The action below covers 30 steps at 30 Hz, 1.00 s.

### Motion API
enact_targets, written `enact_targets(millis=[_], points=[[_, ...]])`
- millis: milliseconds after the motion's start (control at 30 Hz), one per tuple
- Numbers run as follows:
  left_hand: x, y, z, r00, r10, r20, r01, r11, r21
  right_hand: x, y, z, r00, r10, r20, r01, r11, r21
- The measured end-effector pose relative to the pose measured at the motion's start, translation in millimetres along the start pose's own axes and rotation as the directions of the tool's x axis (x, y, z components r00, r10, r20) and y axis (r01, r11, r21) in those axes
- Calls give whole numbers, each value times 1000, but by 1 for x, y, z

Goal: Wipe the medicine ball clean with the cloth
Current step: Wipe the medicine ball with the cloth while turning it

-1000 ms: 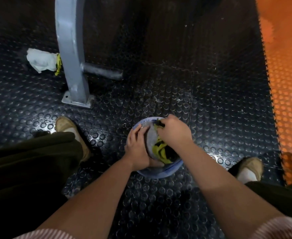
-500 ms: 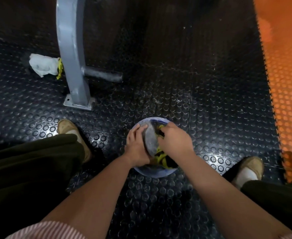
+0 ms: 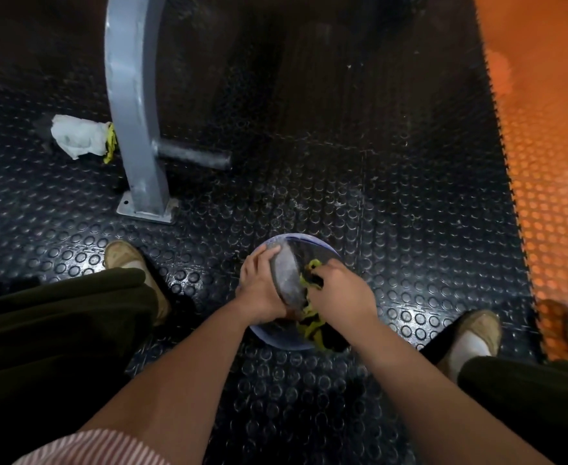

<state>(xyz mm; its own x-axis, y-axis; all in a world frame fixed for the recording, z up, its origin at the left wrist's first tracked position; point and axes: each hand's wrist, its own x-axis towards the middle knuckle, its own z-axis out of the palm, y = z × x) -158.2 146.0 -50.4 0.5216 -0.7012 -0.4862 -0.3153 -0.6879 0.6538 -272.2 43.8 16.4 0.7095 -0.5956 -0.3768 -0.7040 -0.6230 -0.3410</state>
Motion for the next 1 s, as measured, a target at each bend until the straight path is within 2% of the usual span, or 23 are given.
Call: enact_targets(millis=[200, 400, 567, 700, 867, 1000], points=[[-9, 2, 8, 1000, -2, 27, 0, 998, 55, 44, -10, -10, 995, 101, -26, -98, 989, 110], [0, 5, -3, 1000, -25, 9, 25, 999, -39, 17, -3, -6, 1000, -10, 18, 9, 998, 59], [4, 13, -4, 996, -45, 71, 46, 999, -6, -2, 4, -1, 1000, 11, 0, -11, 1000, 29], [-1, 14, 7, 999, -11, 30, 8, 997, 75, 33, -6, -10, 998, 53, -31, -51, 998, 36], [0, 17, 2, 999, -47, 8, 48, 996, -72, 53, -14, -17, 990, 141, 20, -142, 982, 128], [8, 14, -5, 998, -59, 23, 61, 996, -68, 16, -6, -6, 998, 68, -4, -67, 992, 109]])
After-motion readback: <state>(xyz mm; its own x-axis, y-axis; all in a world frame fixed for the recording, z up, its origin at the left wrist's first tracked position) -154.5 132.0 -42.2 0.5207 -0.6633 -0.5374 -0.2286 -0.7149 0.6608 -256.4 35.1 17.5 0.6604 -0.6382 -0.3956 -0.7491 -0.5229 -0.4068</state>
